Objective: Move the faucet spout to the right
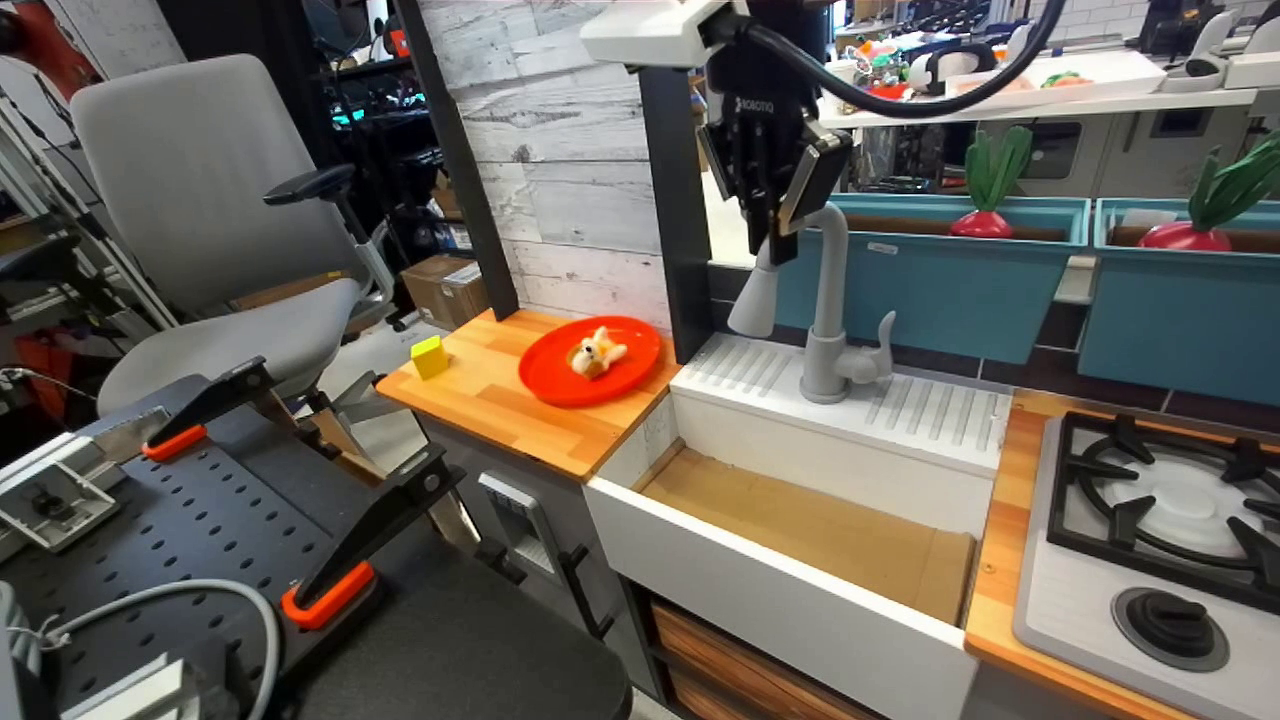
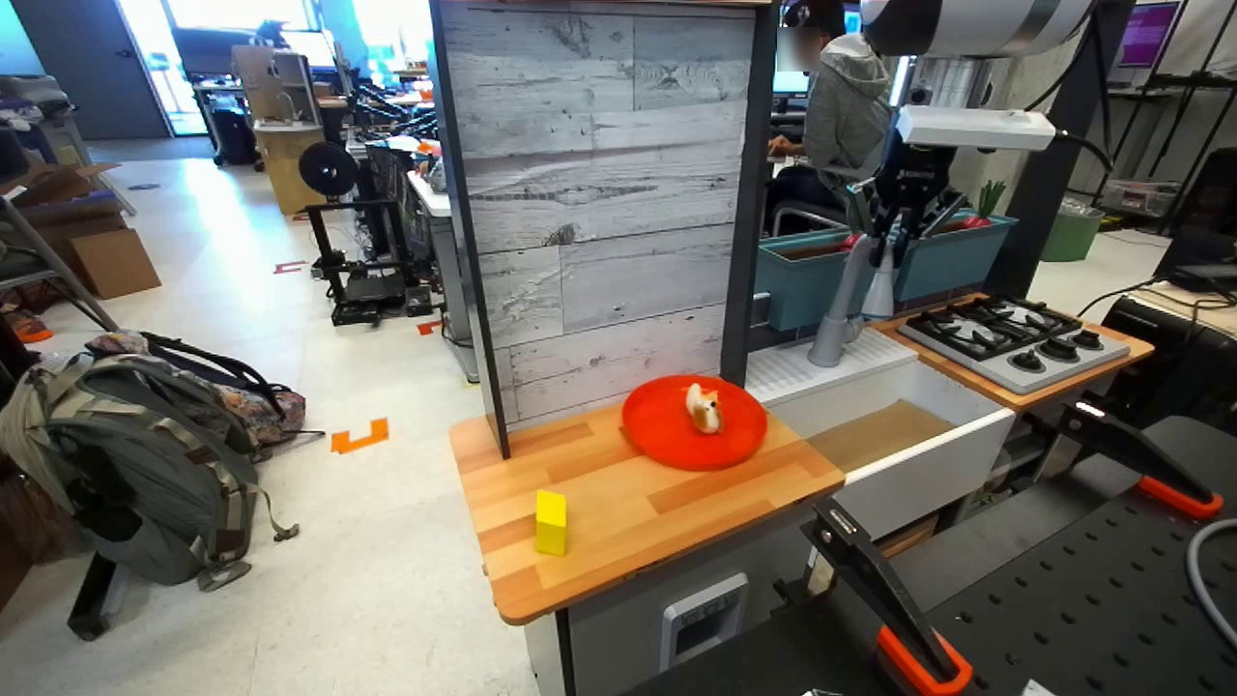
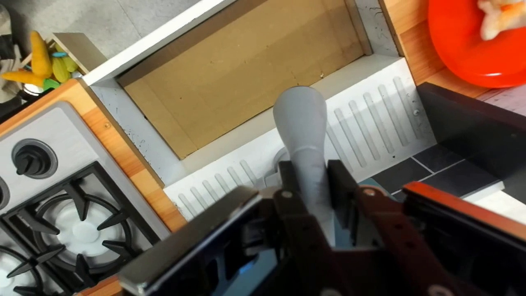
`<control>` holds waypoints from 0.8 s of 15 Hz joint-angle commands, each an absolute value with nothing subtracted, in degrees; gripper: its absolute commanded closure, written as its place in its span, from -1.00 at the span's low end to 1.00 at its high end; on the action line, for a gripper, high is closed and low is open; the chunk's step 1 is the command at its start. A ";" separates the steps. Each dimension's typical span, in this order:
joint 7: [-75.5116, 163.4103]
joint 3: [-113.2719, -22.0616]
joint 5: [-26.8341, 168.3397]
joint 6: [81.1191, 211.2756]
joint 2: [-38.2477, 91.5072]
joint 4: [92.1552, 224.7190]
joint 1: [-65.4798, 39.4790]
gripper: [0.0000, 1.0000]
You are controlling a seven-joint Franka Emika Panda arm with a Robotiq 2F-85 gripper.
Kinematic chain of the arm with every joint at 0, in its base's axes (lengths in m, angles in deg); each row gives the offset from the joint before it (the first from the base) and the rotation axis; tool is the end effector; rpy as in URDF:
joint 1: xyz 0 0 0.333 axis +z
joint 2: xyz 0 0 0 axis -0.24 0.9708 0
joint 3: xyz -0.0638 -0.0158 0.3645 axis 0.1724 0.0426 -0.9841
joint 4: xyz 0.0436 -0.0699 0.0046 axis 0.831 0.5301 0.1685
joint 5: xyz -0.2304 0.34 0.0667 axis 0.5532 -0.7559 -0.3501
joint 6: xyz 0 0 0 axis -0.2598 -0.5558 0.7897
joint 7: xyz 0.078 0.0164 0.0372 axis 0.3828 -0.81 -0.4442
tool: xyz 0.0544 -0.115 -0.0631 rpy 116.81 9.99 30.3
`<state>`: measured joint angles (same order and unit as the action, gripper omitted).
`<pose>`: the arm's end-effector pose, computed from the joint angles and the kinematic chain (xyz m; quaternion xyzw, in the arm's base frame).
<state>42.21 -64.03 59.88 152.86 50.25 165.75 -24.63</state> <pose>0.6868 -0.2162 0.1690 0.9752 -0.2205 0.0169 0.0004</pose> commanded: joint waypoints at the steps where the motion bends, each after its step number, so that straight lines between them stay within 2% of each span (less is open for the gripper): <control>1: 41.24 -58.70 65.82 149.52 47.49 167.12 -25.92 0.88; 2: 41.52 -58.67 65.81 149.17 47.57 166.97 -25.96 0.02; 4: 41.30 -58.63 65.96 149.53 47.64 167.03 -26.15 -0.11; 10: 39.96 -58.66 65.41 150.05 47.75 167.15 -27.36 -0.97; 12: 39.07 -59.21 65.08 149.56 47.98 166.94 -27.80 -1.00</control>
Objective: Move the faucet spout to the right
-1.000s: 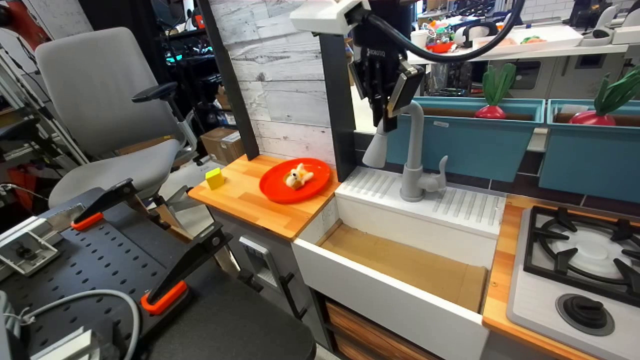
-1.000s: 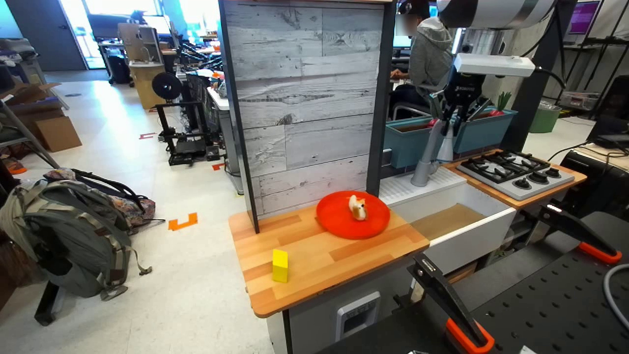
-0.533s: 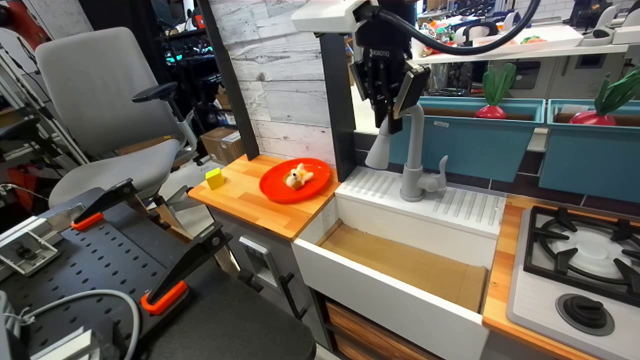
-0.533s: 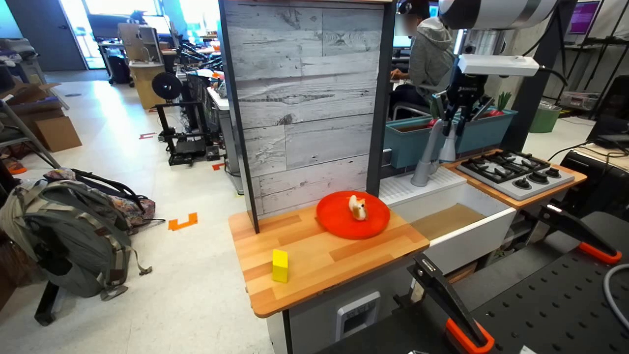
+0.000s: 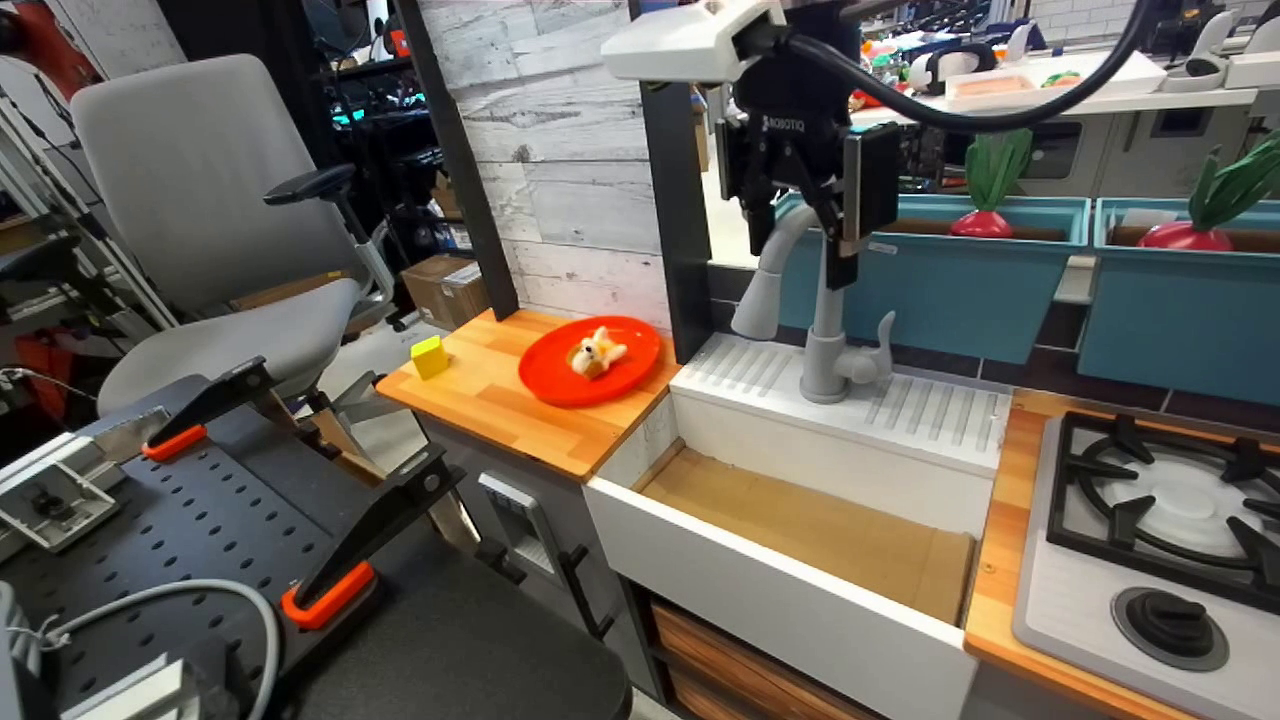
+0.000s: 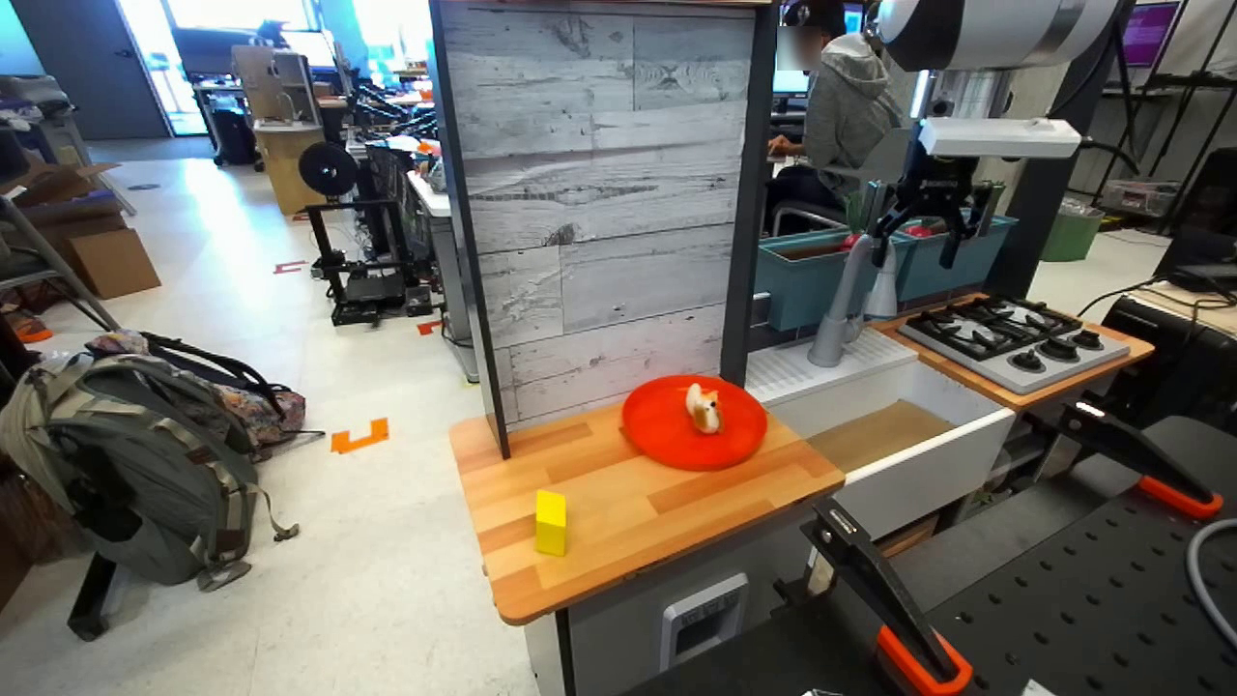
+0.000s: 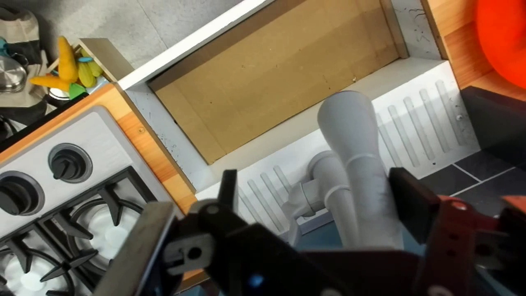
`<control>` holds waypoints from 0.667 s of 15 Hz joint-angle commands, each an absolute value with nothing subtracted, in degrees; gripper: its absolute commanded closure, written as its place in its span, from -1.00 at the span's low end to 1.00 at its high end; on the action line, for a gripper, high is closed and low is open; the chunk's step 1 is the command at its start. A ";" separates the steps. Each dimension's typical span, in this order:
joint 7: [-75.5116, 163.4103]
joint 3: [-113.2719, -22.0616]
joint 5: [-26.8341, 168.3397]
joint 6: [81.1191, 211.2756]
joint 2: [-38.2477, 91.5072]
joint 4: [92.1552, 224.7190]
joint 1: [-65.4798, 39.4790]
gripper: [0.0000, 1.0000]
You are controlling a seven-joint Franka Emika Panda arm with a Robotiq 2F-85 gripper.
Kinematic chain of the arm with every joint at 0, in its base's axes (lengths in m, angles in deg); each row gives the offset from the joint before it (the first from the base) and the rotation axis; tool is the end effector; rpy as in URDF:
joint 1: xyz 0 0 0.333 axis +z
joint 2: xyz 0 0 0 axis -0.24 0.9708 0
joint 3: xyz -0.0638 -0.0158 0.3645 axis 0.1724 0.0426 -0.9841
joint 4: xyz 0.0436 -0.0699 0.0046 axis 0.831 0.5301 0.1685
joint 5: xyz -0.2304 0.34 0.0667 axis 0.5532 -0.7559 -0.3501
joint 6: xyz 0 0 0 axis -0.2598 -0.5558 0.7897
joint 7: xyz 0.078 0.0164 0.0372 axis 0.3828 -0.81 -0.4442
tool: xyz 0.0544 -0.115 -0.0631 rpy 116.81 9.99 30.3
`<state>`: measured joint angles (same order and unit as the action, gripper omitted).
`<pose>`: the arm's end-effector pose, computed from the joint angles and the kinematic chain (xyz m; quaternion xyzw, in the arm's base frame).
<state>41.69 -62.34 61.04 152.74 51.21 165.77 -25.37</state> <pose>0.6747 -0.2431 0.1585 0.9741 -0.2255 0.0063 0.0166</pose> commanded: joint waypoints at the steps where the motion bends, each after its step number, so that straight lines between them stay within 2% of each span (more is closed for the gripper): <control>1: 38.45 -59.65 64.87 149.51 48.03 166.86 -27.96 -1.00; 10: 32.55 -63.48 62.51 150.04 45.20 168.80 -28.54 -1.00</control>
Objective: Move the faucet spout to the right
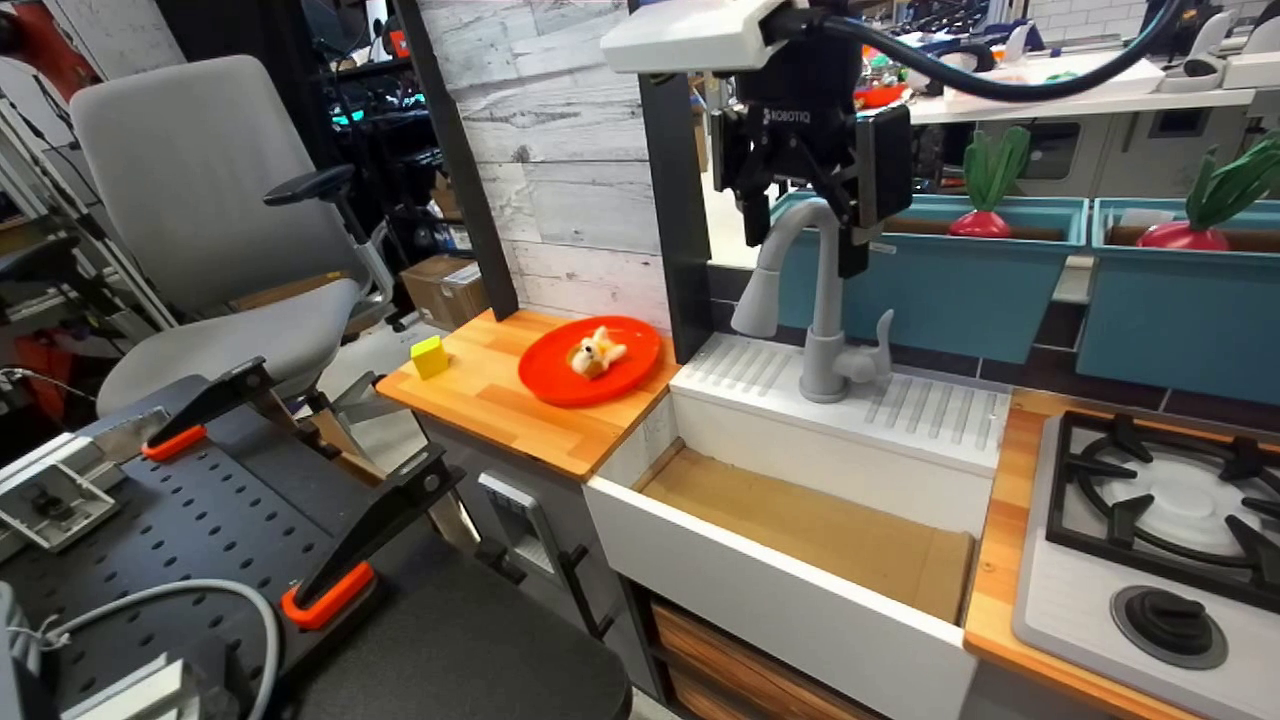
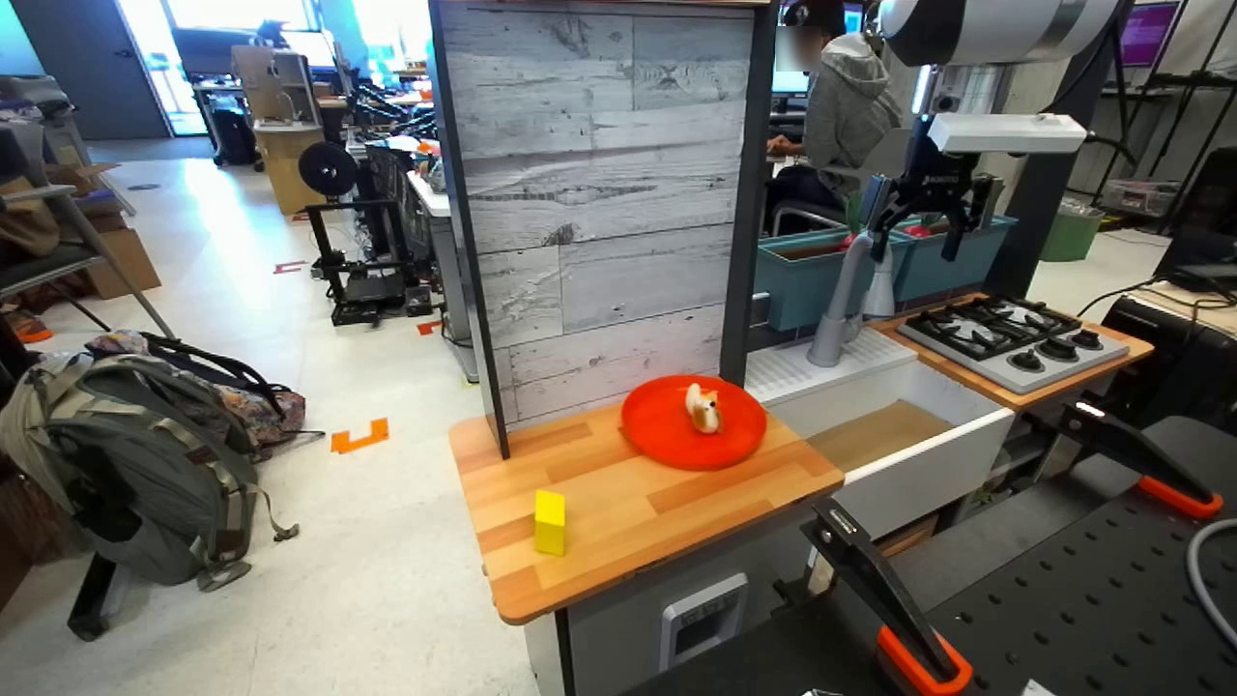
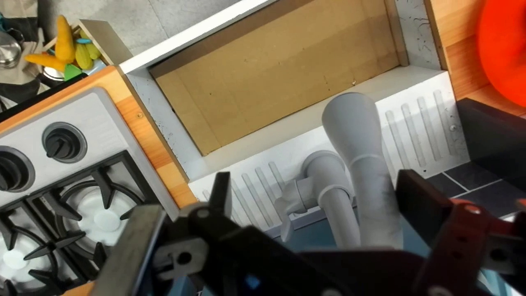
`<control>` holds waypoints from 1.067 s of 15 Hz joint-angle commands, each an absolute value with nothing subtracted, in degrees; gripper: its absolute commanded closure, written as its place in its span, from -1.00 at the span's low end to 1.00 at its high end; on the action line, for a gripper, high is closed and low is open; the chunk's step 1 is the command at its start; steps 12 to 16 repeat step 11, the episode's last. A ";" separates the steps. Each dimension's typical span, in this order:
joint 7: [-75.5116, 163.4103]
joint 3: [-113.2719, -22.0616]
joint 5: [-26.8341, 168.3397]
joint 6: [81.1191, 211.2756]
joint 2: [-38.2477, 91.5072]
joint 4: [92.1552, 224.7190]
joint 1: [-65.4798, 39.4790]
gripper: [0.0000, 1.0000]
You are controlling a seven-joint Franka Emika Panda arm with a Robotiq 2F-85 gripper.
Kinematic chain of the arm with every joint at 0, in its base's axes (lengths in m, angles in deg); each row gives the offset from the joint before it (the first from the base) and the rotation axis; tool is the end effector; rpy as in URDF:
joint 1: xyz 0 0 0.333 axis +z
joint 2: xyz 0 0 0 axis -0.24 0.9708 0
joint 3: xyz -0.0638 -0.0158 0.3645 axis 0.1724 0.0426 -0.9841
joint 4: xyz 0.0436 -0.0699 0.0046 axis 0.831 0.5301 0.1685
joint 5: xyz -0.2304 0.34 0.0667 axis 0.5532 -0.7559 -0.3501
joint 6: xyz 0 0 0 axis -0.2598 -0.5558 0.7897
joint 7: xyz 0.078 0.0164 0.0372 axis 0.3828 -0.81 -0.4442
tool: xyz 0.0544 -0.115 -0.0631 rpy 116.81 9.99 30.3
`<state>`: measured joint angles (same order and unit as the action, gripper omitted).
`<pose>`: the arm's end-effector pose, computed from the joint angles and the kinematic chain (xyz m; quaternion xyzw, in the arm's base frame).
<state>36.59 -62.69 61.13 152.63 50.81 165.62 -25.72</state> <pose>0.6765 -0.2438 0.1640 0.9831 -0.1820 0.0093 0.0154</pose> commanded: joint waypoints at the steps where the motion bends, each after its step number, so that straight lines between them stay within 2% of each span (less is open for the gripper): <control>1: 32.02 -63.75 62.35 150.46 44.08 169.86 -28.44 -1.00; 10: 29.84 -66.13 59.89 149.97 22.70 187.43 -26.51 -1.00; 11: 31.30 -65.13 60.84 150.20 29.17 181.49 -26.75 -1.00; 16: 31.30 -65.13 60.84 150.20 29.17 181.49 -26.75 -1.00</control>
